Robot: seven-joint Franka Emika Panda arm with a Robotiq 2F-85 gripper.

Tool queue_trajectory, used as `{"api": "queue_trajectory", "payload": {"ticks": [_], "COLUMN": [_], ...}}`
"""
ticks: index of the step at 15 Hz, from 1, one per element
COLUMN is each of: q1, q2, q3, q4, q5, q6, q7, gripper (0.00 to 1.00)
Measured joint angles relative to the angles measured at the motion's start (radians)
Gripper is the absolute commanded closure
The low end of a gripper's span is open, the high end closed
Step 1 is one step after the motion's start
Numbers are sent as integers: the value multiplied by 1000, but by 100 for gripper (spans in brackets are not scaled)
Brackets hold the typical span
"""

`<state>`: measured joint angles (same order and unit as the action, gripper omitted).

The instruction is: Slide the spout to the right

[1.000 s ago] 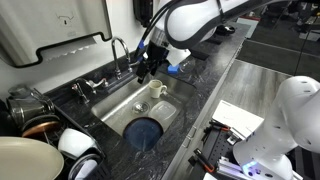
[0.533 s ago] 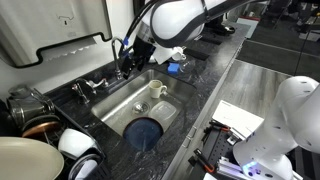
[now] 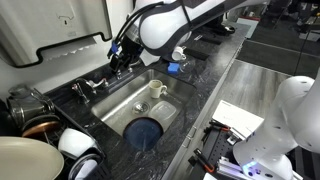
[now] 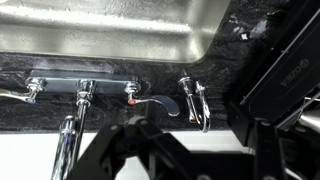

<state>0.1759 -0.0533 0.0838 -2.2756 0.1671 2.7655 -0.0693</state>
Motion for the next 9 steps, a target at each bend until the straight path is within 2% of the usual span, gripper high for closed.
{"api": "queue_trajectory", "payload": {"ticks": [6, 9], "q1": [-33, -36], "q2": [93, 135], "q3": [-6, -29], "q4": [60, 92], "q5": [-125, -179], "q6": [107, 125], "q7": [77, 125], "gripper": [97, 100]}}
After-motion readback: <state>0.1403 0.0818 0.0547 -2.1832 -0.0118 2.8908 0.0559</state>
